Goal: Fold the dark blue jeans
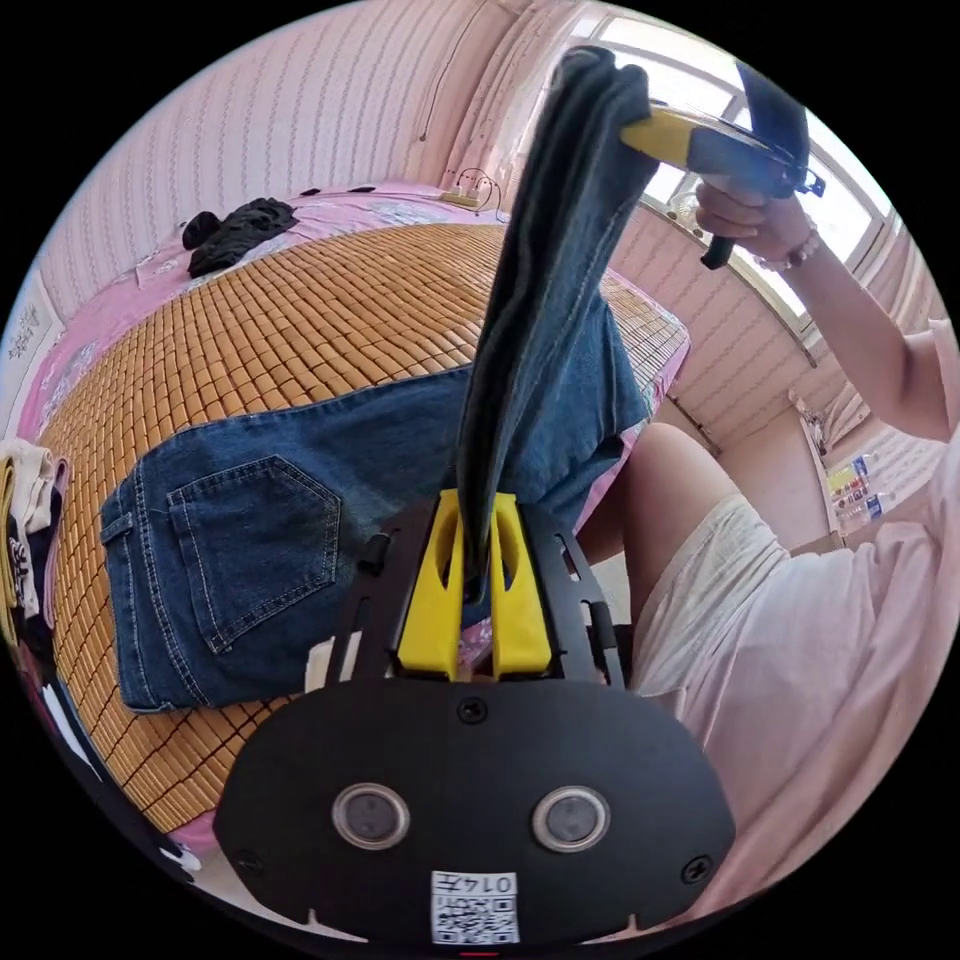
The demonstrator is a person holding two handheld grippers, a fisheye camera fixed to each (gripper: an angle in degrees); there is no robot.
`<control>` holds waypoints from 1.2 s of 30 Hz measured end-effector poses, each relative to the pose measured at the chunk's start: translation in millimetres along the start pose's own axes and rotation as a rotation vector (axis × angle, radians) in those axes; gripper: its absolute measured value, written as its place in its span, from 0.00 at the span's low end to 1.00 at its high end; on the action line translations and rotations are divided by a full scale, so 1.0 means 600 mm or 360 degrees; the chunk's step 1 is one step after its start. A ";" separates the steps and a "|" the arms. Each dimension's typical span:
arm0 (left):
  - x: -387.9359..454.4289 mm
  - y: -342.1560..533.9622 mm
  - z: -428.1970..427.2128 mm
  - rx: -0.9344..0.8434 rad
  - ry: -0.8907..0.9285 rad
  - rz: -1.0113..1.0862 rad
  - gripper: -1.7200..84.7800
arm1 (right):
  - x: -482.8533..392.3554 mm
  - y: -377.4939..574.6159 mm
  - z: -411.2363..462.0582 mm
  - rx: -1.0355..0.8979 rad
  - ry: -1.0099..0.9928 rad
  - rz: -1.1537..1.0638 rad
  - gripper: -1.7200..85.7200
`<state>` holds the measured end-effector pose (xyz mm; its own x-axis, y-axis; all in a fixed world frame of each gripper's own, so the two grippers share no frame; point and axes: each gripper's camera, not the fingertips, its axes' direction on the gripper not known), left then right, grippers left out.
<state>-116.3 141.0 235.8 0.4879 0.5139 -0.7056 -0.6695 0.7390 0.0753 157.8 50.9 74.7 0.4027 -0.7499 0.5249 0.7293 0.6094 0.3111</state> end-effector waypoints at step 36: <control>-0.183 0.003 0.010 -0.0517 -0.0417 -0.0626 0.01 | 0.166 0.237 0.111 0.0315 -0.0234 0.1526 0.04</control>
<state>-167.7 88.5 317.4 0.8300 0.3489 -0.4351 -0.5271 0.7458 -0.4073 264.6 79.8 223.6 0.6920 0.1145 0.7127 0.0193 0.9841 -0.1768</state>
